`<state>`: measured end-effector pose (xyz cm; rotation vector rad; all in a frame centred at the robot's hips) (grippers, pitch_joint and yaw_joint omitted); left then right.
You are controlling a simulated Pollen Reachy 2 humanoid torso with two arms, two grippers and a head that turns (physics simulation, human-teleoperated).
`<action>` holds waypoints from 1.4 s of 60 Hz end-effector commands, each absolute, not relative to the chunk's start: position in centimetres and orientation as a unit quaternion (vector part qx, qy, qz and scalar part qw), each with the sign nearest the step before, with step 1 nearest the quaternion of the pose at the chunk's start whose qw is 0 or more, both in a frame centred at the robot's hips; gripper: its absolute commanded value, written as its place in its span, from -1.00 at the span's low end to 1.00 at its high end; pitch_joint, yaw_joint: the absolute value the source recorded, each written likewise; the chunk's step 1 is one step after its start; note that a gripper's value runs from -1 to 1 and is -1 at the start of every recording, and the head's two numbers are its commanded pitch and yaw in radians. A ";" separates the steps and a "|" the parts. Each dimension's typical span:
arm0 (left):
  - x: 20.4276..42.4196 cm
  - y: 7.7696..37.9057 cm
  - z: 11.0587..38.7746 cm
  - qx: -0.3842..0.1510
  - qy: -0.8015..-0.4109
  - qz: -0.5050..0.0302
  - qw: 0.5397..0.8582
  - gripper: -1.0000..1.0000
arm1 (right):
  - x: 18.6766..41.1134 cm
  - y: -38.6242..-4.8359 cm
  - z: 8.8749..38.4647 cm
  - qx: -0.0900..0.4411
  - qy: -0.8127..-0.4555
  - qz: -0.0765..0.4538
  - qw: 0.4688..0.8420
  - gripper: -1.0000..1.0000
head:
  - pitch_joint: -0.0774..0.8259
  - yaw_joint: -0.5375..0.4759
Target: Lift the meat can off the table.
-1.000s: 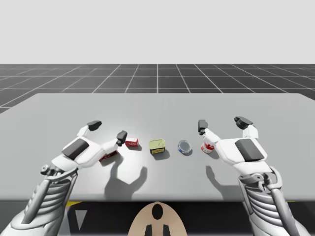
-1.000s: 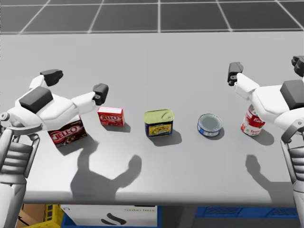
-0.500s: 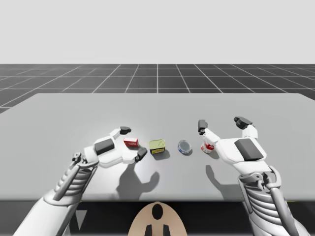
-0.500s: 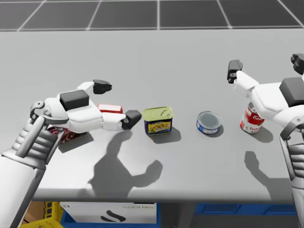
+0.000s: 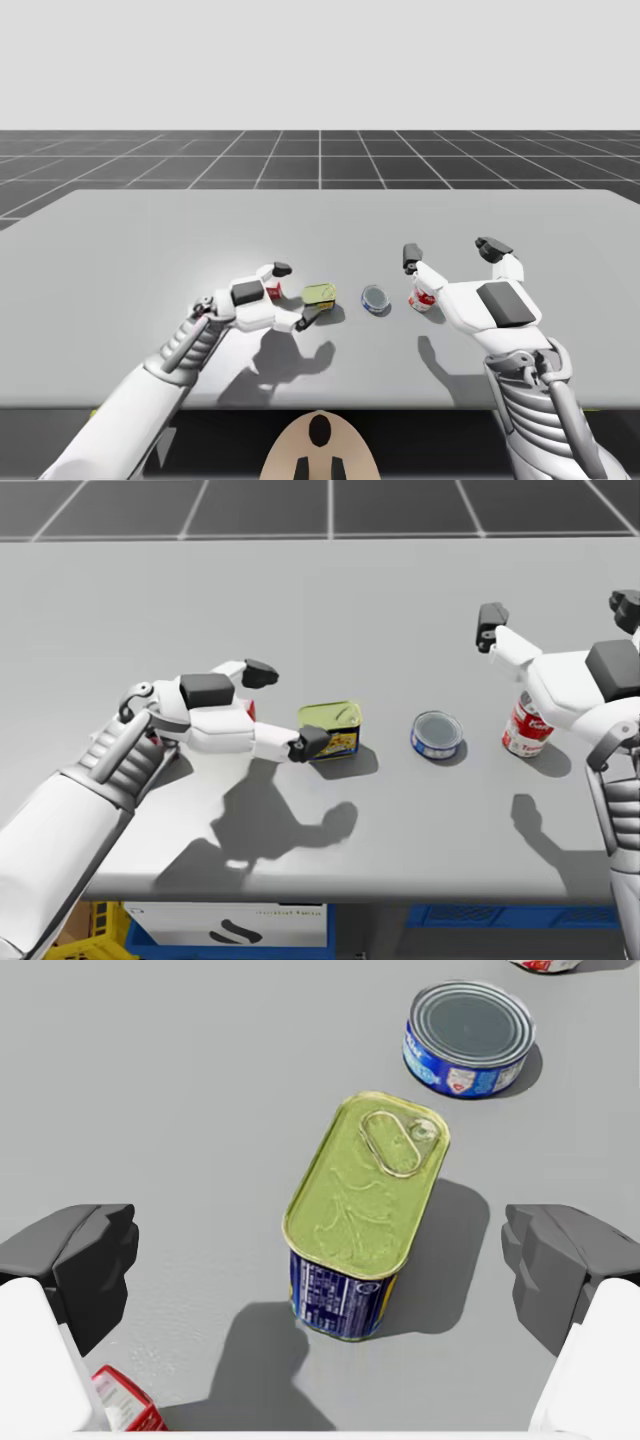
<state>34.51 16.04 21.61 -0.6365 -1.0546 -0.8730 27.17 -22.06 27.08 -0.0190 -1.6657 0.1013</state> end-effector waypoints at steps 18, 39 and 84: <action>36.8 12.7 18.8 -0.275 -0.435 -0.442 0.735 -1.00 | 27.1 -22.0 27.1 -0.004 -0.739 0.042 0.672 -1.00 | 0.66 0.08; 38.2 11.2 16.9 -0.249 -0.420 -0.452 0.747 -1.00 | 27.1 -22.1 27.1 -0.002 -0.740 0.042 0.672 -1.00 | 0.68 0.06; 37.2 11.8 17.1 -0.254 -0.419 -0.472 0.733 1.00 | 27.2 -22.1 27.1 -0.002 -0.741 0.040 0.671 -1.00 | 0.02 0.08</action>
